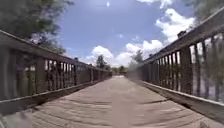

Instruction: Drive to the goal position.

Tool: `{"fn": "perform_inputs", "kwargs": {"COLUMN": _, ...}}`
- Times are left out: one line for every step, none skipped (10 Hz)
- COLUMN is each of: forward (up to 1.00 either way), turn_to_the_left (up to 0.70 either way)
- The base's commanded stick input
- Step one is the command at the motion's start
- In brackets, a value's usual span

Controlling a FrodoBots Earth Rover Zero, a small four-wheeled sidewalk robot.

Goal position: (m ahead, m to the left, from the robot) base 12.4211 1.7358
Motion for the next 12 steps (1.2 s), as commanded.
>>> {"fn": "perform_inputs", "kwargs": {"forward": 0.45, "turn_to_the_left": 0.0}}
{"fn": "perform_inputs", "kwargs": {"forward": 0.45, "turn_to_the_left": 0.0}}
{"fn": "perform_inputs", "kwargs": {"forward": 0.45, "turn_to_the_left": 0.0}}
{"fn": "perform_inputs", "kwargs": {"forward": 0.45, "turn_to_the_left": 0.0}}
{"fn": "perform_inputs", "kwargs": {"forward": 0.45, "turn_to_the_left": 0.0}}
{"fn": "perform_inputs", "kwargs": {"forward": 0.45, "turn_to_the_left": 0.0}}
{"fn": "perform_inputs", "kwargs": {"forward": 0.45, "turn_to_the_left": 0.0}}
{"fn": "perform_inputs", "kwargs": {"forward": 0.45, "turn_to_the_left": 0.0}}
{"fn": "perform_inputs", "kwargs": {"forward": 0.45, "turn_to_the_left": 0.0}}
{"fn": "perform_inputs", "kwargs": {"forward": 0.45, "turn_to_the_left": 0.0}}
{"fn": "perform_inputs", "kwargs": {"forward": 0.45, "turn_to_the_left": 0.0}}
{"fn": "perform_inputs", "kwargs": {"forward": 0.45, "turn_to_the_left": 0.0}}
